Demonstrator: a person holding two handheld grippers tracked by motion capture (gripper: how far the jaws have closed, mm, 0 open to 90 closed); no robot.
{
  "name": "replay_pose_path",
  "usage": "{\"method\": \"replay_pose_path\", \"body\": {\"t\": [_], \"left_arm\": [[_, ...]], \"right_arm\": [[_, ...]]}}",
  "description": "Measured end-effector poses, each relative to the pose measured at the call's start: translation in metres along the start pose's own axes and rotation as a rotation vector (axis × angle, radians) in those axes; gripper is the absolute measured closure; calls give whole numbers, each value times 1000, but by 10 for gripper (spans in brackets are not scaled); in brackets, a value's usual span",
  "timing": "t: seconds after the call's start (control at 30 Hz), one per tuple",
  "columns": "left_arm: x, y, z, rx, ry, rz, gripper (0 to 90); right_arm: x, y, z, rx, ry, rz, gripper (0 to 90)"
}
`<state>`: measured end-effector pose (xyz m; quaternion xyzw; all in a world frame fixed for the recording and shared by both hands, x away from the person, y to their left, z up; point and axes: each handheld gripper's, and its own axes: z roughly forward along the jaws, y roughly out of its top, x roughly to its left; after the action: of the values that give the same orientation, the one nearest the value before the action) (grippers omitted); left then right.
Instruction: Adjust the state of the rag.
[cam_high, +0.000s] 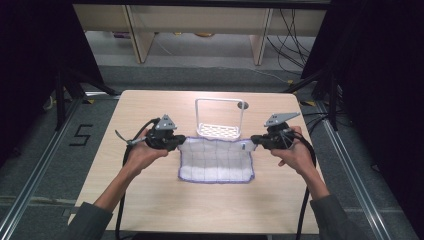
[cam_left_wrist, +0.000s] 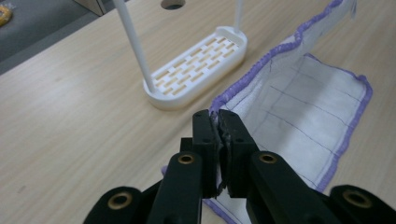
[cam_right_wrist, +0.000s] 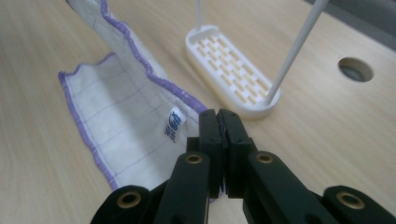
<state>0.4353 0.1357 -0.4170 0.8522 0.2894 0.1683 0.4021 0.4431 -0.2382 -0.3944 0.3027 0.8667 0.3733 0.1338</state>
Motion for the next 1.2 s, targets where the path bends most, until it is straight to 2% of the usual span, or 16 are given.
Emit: {"method": "replay_pose_path", "body": {"t": [0.07,0.1,0.23,0.27,0.37,0.43,0.57,0.6,0.63,0.67,0.77,0.87,0.9,1.0,1.03,1.2], "left_arm": [[-9,-11,2,20,8,26,851],[-11,-15,3,17,0,47,850],[-25,-36,9,60,-19,75,846],[-27,-40,11,60,-28,73,846],[-35,-52,14,77,-39,93,840],[-41,-59,14,88,-42,99,834],[-46,-70,18,96,-51,105,815],[-47,-72,19,99,-53,108,805],[-49,-74,21,103,-53,105,791],[-49,-77,22,116,-53,119,771],[-52,-83,25,128,-66,100,710],[-51,-83,21,104,-81,72,614],[-50,-82,19,83,-95,61,585],[-45,-76,5,40,-108,17,449],[-42,-72,1,26,-100,8,424],[-15,-56,1,8,-14,-62,398]], "right_arm": [[6,-12,5,-8,8,6,893],[8,-16,5,16,23,7,892],[16,-33,11,44,49,17,891],[17,-38,15,24,48,8,891],[22,-48,18,49,71,31,889],[23,-54,20,43,78,7,887],[30,-65,24,64,89,-12,883],[31,-67,23,90,98,1,881],[32,-69,25,75,97,-4,880],[33,-71,26,95,104,-8,878],[36,-79,30,117,113,-1,869],[37,-88,33,138,128,19,816],[37,-89,33,141,119,10,782],[38,-90,29,119,130,61,621],[39,-87,22,123,144,109,554],[19,-72,8,-7,80,150,490]]}}
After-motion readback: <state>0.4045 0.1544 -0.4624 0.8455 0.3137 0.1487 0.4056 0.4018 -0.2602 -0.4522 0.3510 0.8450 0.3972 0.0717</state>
